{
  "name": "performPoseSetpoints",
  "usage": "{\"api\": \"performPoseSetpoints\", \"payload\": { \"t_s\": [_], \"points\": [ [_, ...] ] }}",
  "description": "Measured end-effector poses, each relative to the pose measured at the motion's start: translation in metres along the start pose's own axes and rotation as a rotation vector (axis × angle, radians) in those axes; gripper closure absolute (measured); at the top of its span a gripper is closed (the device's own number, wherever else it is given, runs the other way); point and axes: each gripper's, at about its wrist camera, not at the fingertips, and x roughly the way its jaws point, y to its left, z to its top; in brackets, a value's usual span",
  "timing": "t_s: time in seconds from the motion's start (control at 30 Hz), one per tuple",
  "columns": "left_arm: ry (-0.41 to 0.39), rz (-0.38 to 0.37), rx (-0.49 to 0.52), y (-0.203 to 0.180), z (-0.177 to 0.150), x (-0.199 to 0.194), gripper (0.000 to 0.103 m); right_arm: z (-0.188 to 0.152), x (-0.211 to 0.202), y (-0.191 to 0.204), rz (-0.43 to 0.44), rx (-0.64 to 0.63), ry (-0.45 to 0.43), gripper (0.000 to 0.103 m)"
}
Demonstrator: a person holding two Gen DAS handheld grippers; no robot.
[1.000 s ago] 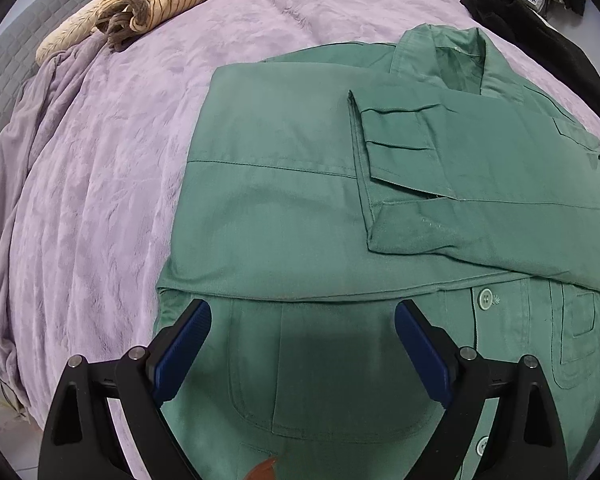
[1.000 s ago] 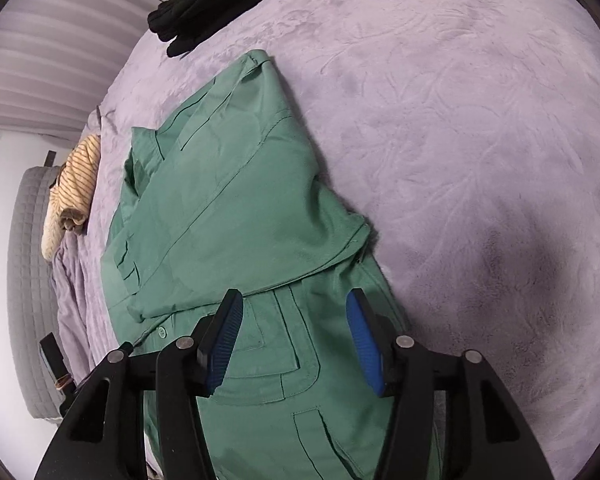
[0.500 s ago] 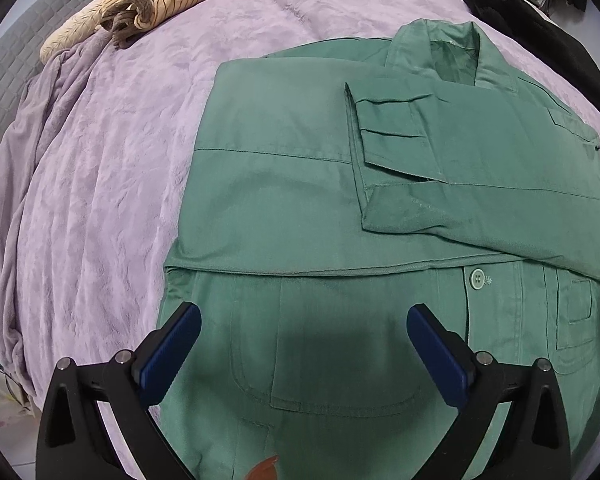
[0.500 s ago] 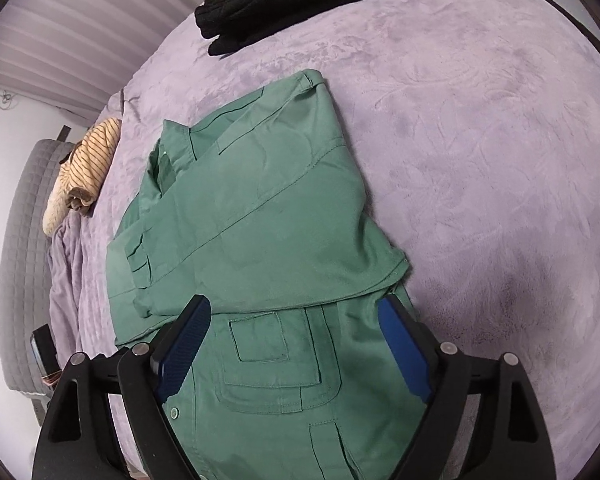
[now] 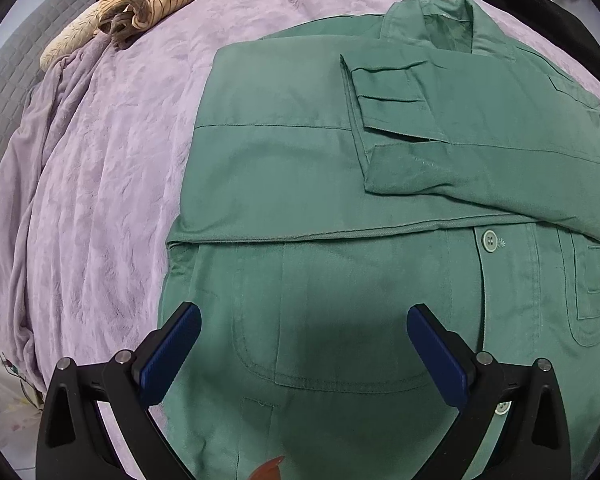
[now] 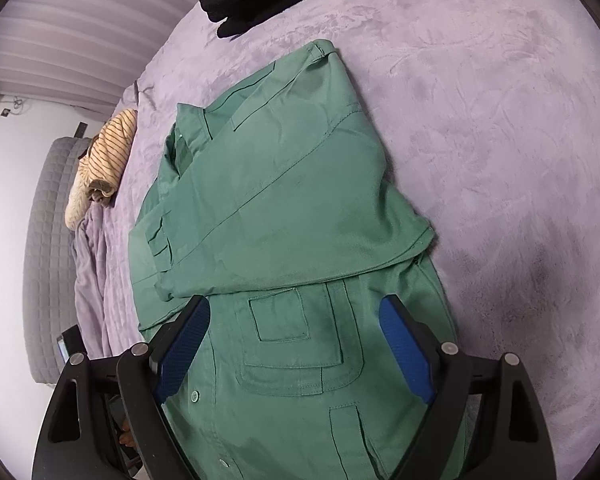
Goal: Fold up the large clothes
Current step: 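Move both grippers toward the jacket hem to prepare the next fold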
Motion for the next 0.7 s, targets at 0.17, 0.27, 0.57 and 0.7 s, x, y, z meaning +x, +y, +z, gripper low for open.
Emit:
{"api": "performPoseSetpoints", "payload": {
  "t_s": [0.17,0.27,0.57,0.7],
  "points": [
    [0.010,0.012,-0.018,0.003,-0.010,0.004,0.000,-0.003,-0.001,-0.007,-0.008,-0.003,0.032,0.014],
    [0.029,0.014,-0.021,0.006,-0.020,0.009,0.000,-0.007,-0.002,-0.013,-0.007,0.001,0.044,0.014],
    [0.069,0.017,-0.035,0.007,-0.055,0.009,0.000,-0.022,0.000,-0.027,0.005,0.009,0.093,0.014],
    [0.077,0.008,-0.047,0.005,-0.068,0.004,0.000,-0.033,0.006,-0.032,0.003,0.012,0.122,0.014]
  ]
}}
